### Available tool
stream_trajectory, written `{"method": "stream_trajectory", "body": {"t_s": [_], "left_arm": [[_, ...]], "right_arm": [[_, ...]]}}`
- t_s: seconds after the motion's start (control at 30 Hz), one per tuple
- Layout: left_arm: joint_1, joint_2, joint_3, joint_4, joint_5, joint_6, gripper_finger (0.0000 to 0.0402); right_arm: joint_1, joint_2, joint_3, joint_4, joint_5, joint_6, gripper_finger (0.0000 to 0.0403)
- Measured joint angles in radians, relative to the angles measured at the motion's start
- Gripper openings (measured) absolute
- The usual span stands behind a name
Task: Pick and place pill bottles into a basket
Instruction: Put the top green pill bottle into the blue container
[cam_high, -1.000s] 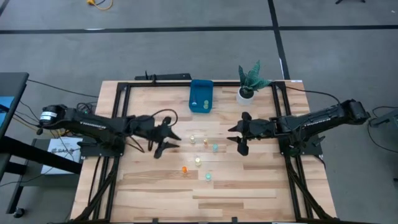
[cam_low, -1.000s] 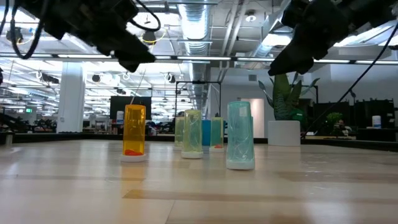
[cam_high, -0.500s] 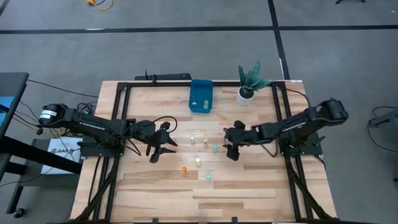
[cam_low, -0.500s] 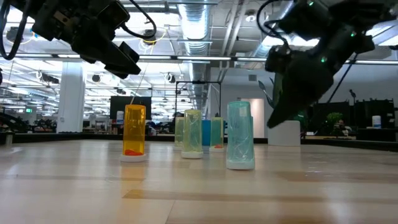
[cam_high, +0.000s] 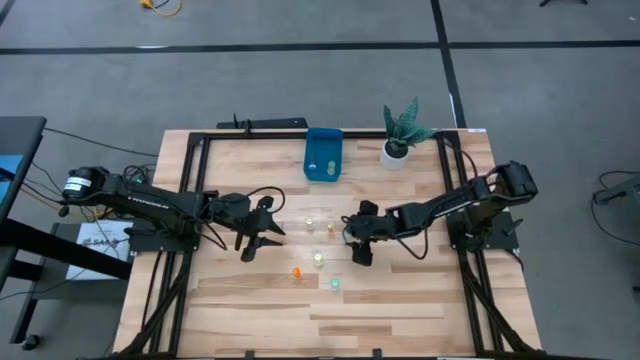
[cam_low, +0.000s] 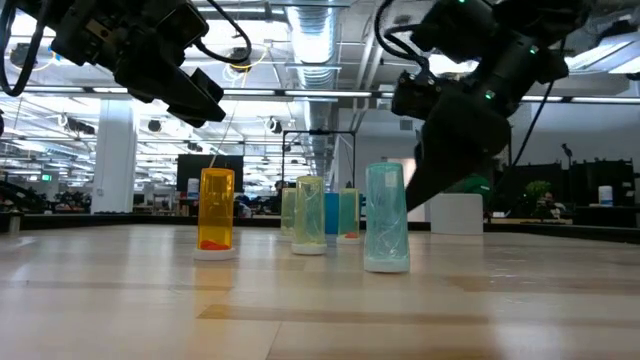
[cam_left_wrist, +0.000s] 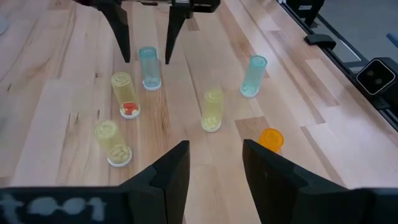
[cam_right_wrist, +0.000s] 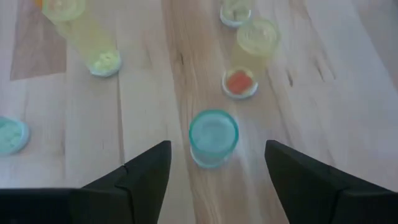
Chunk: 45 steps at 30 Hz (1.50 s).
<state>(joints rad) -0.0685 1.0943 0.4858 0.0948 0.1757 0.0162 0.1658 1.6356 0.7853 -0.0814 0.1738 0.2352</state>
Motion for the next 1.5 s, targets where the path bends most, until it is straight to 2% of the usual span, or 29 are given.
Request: {"method": "stream_trajectory", "body": {"t_s": [0.53,0.67,1.13,1.27,1.5], "left_arm": [[0.000,0.000,0.000,-0.018,0.000,-0.005,0.0137],[0.000,0.000,0.000,-0.018,-0.002,-0.005,0.0137],[0.000,0.000,0.000,-0.018,-0.005,-0.005,0.0137],[0.000,0.000,0.000,-0.018,-0.005,-0.005,0.0137],[0.000,0.000,0.000,-0.018,-0.031,-0.006,0.0137]], "right_arm": [[-0.031,0.029,0.043,-0.037,-0.015,-0.026,0.0251],[-0.031,0.029,0.043,-0.037,-0.020,-0.026,0.0229],[-0.031,0.029,0.042,-0.037,-0.052,-0.023,0.0109],[-0.031,0.029,0.042,-0.037,-0.052,-0.024,0.0095],[-0.053,0.029,0.083,-0.104,-0.066,-0.032,0.0099]]}}
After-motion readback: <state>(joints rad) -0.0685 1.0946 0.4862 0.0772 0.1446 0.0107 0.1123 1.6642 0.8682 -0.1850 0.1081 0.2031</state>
